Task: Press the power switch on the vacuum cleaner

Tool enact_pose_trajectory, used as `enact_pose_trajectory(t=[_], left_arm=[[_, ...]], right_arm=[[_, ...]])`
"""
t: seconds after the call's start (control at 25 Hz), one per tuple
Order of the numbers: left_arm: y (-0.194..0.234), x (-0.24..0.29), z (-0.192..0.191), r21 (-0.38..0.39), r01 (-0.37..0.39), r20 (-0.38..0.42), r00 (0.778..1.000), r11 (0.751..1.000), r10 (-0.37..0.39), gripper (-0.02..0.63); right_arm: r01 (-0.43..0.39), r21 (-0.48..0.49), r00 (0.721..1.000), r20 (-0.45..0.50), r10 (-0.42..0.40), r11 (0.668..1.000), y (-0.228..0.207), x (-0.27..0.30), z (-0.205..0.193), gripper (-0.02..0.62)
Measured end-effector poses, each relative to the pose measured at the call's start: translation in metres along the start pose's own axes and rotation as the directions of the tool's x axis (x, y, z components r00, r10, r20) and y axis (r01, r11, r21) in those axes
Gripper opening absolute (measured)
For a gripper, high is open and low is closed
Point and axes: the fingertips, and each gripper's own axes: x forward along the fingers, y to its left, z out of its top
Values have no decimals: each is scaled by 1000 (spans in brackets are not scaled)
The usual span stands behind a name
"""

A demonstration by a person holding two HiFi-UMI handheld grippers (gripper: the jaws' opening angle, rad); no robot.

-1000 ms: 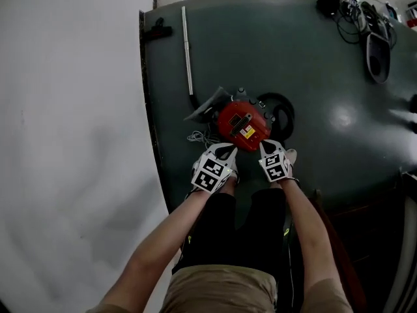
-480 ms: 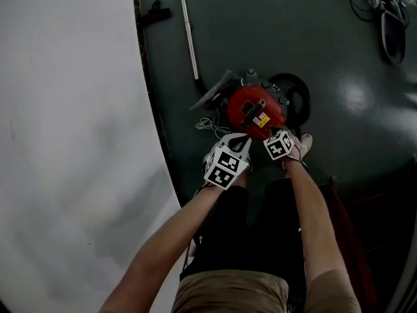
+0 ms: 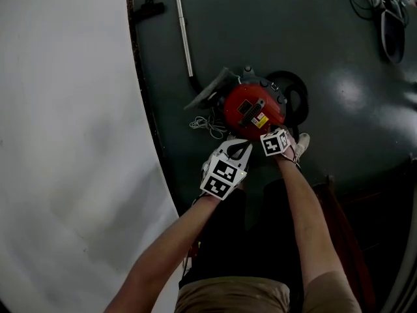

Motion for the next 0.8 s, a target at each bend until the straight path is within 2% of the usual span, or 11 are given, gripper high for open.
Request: enact_pose_trajectory(t=[0.08, 0.16, 0.28, 0.44, 0.6, 0.72, 0.8], left_arm=[[-4, -1, -1, 6, 6, 4, 1000, 1000, -6, -2], [-8, -2, 1, 18, 12, 9, 1000, 1000, -12, -2], [-16, -14, 13, 24, 29, 10, 1000, 999, -30, -2], [-28, -53, 47, 50, 26, 48, 998, 998, -29, 0], [-27, -107, 97, 49, -15, 137, 990, 999, 8, -2], [-53, -162, 136, 37, -24, 231, 973, 999, 14, 0], [-77, -197, 158, 56, -26, 278, 961, 998, 10, -1]], right_arm=[[-53, 97, 999, 5, 53, 994, -3, -1, -1, 11], [-81, 155, 997, 1, 82, 985, -13, -5, -6, 11], [-84, 140, 995, 66, 75, 987, -28, -28, 1, 11], [-181, 138, 966, 212, 149, 974, -16, -102, 20, 11], [-236, 100, 901, 396, 179, 967, 3, -222, 72, 11], [-249, 55, 837, 514, 186, 967, 16, -328, 102, 11], [-249, 34, 794, 580, 184, 968, 20, -393, 119, 11]])
